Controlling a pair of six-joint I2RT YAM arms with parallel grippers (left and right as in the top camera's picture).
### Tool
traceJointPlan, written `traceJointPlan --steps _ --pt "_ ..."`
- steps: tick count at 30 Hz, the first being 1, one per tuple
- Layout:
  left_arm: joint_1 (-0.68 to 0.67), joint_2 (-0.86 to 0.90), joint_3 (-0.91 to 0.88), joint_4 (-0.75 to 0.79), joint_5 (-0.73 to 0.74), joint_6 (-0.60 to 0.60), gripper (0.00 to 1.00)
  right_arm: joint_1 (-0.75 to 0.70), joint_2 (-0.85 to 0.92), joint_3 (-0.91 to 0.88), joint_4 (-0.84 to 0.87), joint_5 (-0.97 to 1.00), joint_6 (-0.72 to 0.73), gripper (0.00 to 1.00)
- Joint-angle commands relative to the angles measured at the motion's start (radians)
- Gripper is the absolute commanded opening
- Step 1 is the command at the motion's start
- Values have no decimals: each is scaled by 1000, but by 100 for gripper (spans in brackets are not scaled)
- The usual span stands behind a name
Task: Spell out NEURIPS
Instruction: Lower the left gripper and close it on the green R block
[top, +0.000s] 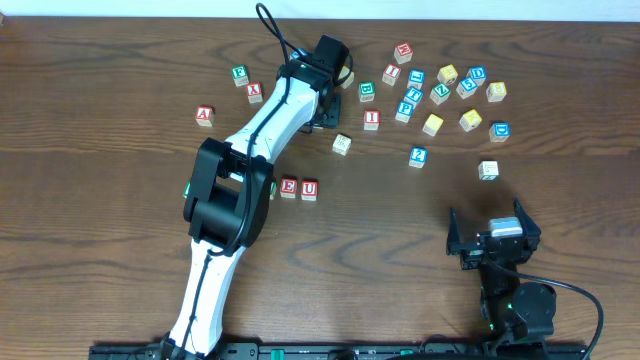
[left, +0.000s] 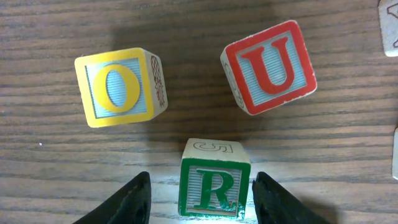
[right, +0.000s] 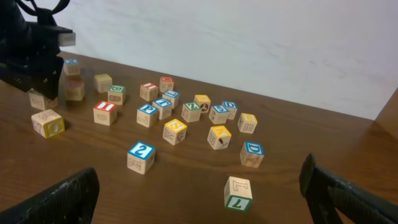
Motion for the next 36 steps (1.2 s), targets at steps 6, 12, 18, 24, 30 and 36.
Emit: traceJointPlan --steps 6,12,18,24,30,36 --pt "8 29 22 1 -12 10 52 -9 -4 -2 -4 -1 -7 99" --pt "8 30 22 16 -12 11 52 -9 -4 -2 -4 -1 -7 99" --pt "8 30 22 24 -12 10 51 -9 -4 -2 -4 -1 -7 99" --pt "8 30 22 24 -12 10 51 -9 -4 -2 -4 -1 -7 99" --pt "8 30 18 24 -12 10 51 -9 -4 -2 -4 -1 -7 99" --pt "8 37 15 27 -12 10 51 -9 -4 -2 -4 -1 -7 99"
